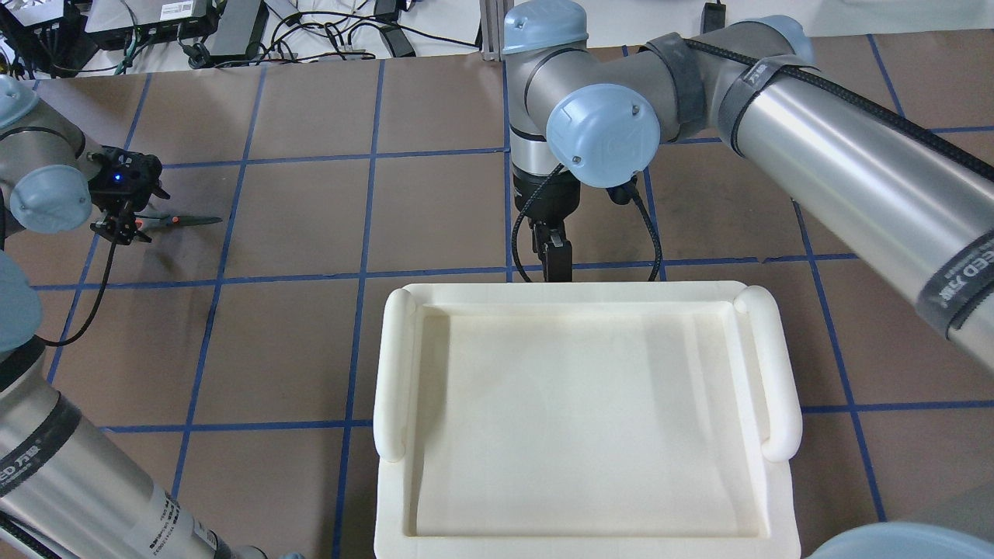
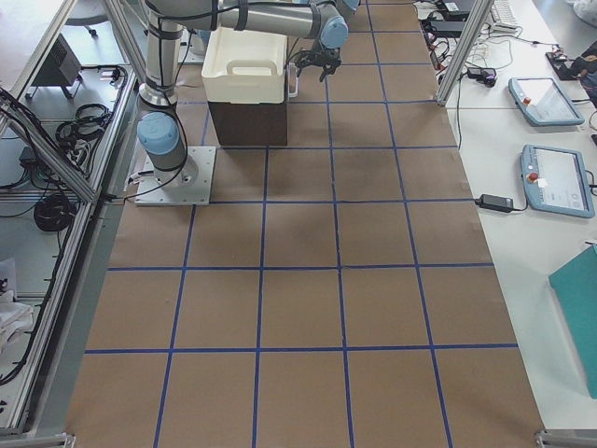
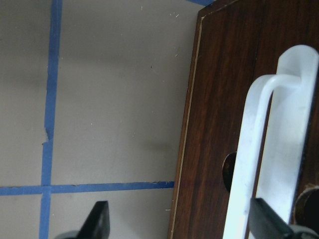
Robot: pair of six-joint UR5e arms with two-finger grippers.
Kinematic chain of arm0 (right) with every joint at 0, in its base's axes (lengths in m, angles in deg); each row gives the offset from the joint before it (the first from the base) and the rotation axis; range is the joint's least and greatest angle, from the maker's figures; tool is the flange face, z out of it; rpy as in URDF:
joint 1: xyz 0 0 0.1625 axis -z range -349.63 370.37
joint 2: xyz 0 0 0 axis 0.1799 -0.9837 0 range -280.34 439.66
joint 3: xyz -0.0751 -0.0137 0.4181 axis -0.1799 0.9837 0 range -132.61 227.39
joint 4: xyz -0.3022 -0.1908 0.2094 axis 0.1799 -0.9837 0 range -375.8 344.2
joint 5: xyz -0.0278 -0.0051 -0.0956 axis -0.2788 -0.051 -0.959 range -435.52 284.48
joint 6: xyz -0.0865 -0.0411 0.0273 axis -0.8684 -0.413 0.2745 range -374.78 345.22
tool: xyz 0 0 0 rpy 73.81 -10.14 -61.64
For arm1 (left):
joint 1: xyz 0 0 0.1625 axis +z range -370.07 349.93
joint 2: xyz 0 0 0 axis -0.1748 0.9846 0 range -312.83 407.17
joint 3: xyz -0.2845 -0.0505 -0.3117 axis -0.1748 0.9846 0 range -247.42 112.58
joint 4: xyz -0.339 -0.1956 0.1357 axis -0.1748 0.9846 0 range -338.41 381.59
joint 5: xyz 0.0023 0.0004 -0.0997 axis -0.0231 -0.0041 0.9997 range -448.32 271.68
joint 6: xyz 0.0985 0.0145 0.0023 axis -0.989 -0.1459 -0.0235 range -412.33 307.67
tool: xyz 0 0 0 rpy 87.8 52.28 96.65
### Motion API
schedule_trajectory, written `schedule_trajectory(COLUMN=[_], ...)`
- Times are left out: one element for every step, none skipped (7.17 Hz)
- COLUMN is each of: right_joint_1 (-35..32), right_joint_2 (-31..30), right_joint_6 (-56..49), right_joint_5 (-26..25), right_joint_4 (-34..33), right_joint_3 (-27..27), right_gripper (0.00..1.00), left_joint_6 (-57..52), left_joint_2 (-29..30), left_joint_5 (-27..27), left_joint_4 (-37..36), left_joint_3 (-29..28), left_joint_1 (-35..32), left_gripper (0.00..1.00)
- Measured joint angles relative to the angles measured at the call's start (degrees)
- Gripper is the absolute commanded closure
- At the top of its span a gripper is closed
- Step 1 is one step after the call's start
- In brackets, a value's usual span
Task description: Place scissors in drawer with both arms
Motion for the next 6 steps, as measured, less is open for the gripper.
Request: schedule_trajectory(right_joint_1=[0.00, 0.00, 0.00, 0.00, 0.00, 0.00], right_joint_2=[0.47, 0.87, 1.04, 1.09, 1.11, 1.29], right_joint_6=[0.77, 1.40, 1.69, 1.82, 1.86, 1.88], right_joint_5=[0.07, 0.18, 0.43, 0.75, 0.91, 1.07], right_joint_4=[0.59, 0.84, 0.92, 1.07, 1.39, 1.83], right_joint_3=[0.00, 0.00, 0.00, 0.00, -0.03, -0.09], right_gripper=[0.00, 0.00, 0.00, 0.00, 0.00, 0.00], left_joint_6=[0.17, 0.30, 0.38, 0.43, 0.48, 0.50], left_joint_2=[0.10, 0.16, 0.22, 0.33, 0.52, 0.81], left_joint_5=[-0.23, -0.43, -0.52, -0.55, -0.58, -0.62], left_joint_4=[0.06, 0.18, 0.42, 0.78, 1.15, 1.38], left_joint_3=[-0.04, -0.06, -0.06, -0.07, -0.10, -0.27], left_joint_1=[0.00, 0.00, 0.00, 0.02, 0.05, 0.07], left_gripper=[0.11, 0.11, 0.11, 0.12, 0.13, 0.13])
